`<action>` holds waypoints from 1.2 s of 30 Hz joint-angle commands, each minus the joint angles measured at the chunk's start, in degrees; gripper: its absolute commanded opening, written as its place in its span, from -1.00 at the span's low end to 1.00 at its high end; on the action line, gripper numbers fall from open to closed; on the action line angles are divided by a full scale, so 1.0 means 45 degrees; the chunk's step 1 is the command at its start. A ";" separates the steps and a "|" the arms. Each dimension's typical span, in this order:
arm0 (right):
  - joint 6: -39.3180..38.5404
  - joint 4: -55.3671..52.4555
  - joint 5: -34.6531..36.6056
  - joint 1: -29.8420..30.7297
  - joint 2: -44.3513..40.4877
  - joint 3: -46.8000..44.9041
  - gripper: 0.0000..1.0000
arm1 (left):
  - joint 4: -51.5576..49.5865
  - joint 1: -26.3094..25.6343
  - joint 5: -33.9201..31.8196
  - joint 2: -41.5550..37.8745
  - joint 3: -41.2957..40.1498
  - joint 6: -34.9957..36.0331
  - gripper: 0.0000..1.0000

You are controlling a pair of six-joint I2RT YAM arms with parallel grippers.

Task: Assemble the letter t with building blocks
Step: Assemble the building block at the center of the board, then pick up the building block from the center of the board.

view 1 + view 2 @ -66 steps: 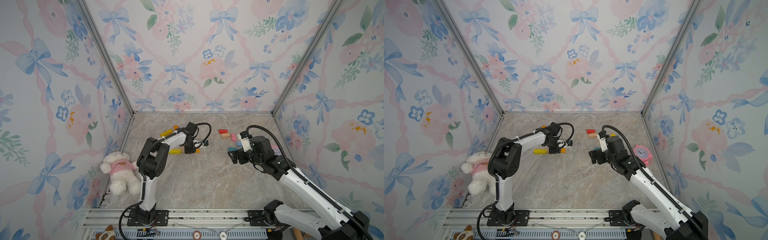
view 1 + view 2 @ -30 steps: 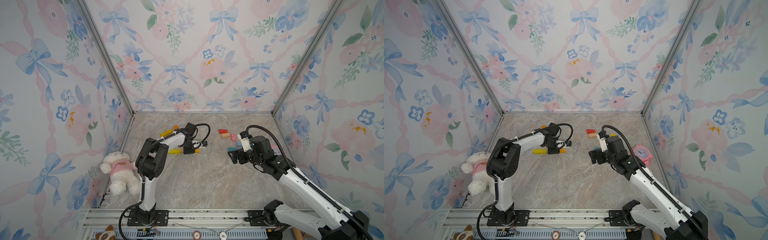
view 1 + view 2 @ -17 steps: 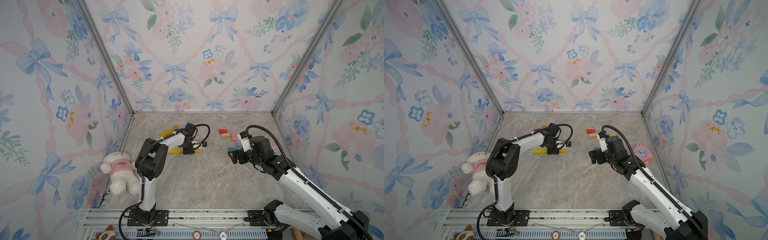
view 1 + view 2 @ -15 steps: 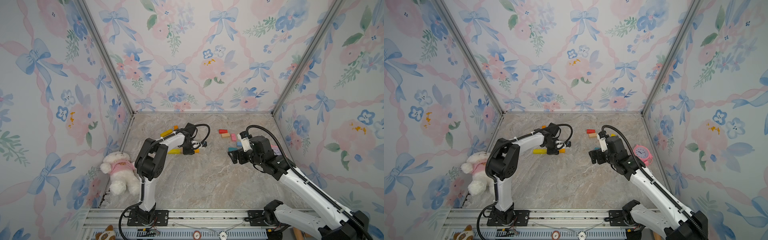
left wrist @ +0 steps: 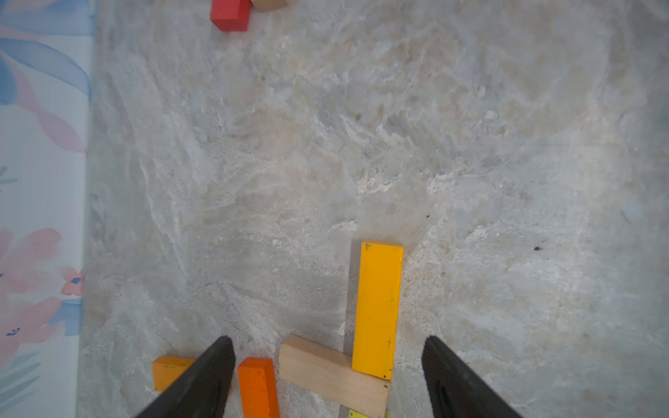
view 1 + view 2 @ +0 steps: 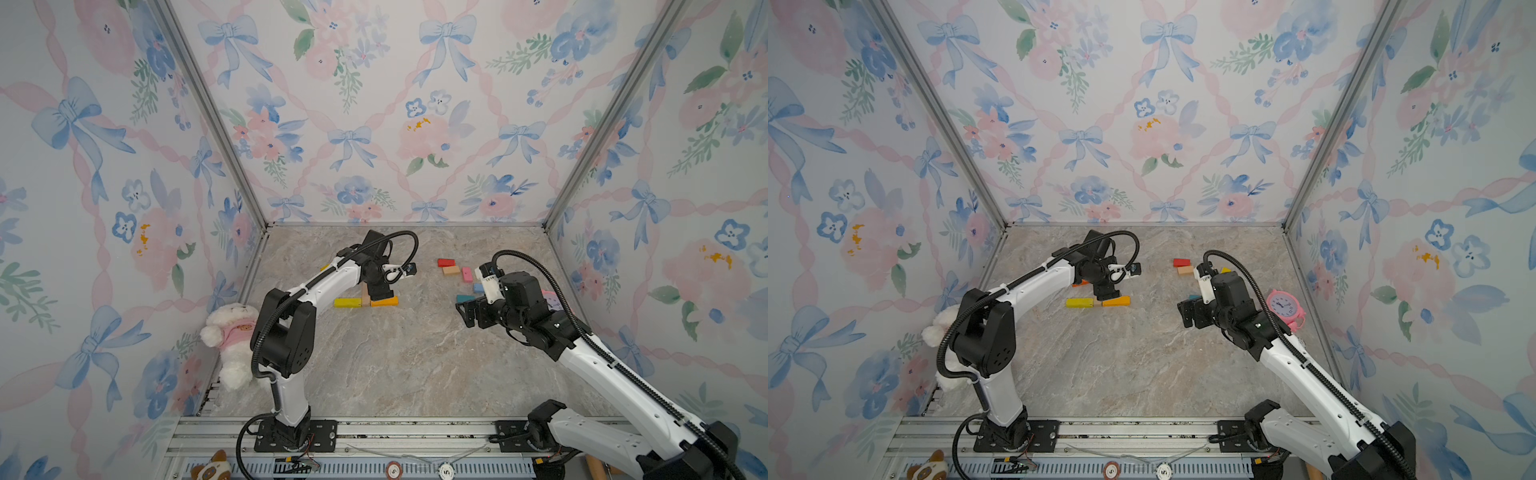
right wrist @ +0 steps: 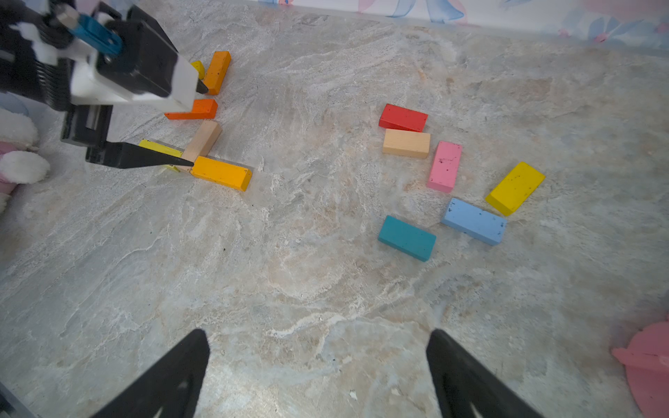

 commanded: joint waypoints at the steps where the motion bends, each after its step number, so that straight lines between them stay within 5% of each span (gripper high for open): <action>1: -0.0221 -0.0211 0.0163 -0.0175 -0.0114 0.0248 0.92 | 0.0847 0.0418 0.0564 -0.0884 0.0440 -0.0897 0.68; 8: -0.0247 -0.0269 0.0236 -0.0201 -0.0013 0.0270 0.93 | 0.0950 0.1283 -0.1585 -0.0680 0.1962 -0.3392 0.72; 12: -0.0262 -0.0332 0.0285 -0.0202 0.0012 0.0304 0.93 | 0.1073 0.2017 -0.1355 -0.0875 0.1821 -0.3925 0.74; 22: -0.0242 -0.0345 0.0273 -0.0200 -0.0012 0.0248 0.92 | 0.1082 0.3464 -0.0697 -0.0982 0.0775 -0.2702 0.71; 36: -0.0244 -0.0361 0.0257 -0.0202 -0.0047 0.0249 0.93 | 0.1151 0.3725 -0.0858 0.1002 0.0767 -0.1521 0.60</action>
